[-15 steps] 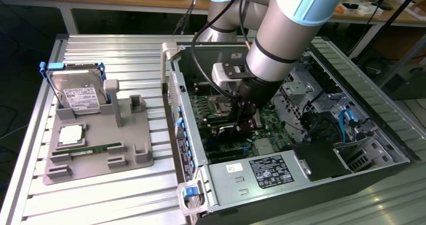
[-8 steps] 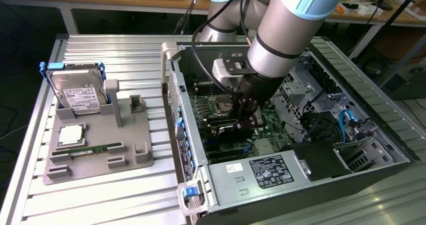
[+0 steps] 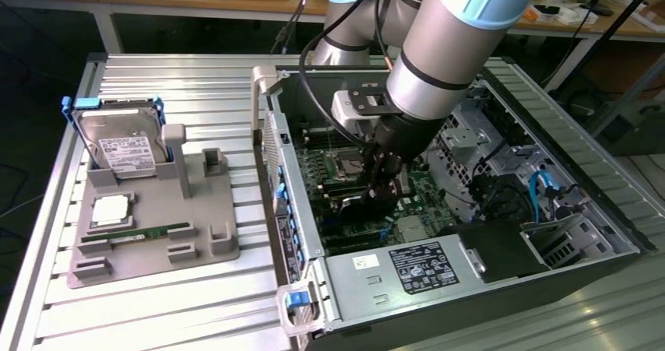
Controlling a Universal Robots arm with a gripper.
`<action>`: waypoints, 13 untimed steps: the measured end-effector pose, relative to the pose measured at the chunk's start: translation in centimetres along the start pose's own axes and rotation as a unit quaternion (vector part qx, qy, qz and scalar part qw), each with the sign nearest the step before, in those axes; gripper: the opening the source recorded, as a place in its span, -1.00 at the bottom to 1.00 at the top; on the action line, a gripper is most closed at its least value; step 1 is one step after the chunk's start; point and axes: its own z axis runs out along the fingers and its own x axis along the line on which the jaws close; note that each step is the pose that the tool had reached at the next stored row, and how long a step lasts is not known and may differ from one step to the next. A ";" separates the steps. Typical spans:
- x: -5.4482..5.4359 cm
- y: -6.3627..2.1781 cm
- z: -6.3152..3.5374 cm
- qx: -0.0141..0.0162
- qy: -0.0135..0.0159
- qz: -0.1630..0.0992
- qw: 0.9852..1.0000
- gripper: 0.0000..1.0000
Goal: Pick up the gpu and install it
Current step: 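Insert the gpu into the slot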
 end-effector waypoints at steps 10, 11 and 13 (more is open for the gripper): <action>0.0 0.00 0.00 0.000 -0.001 0.000 1.000 -0.79; 0.0 0.00 0.00 0.000 -0.002 0.000 1.000 -0.79; 0.0 0.00 0.00 0.000 -0.004 0.000 1.000 -0.79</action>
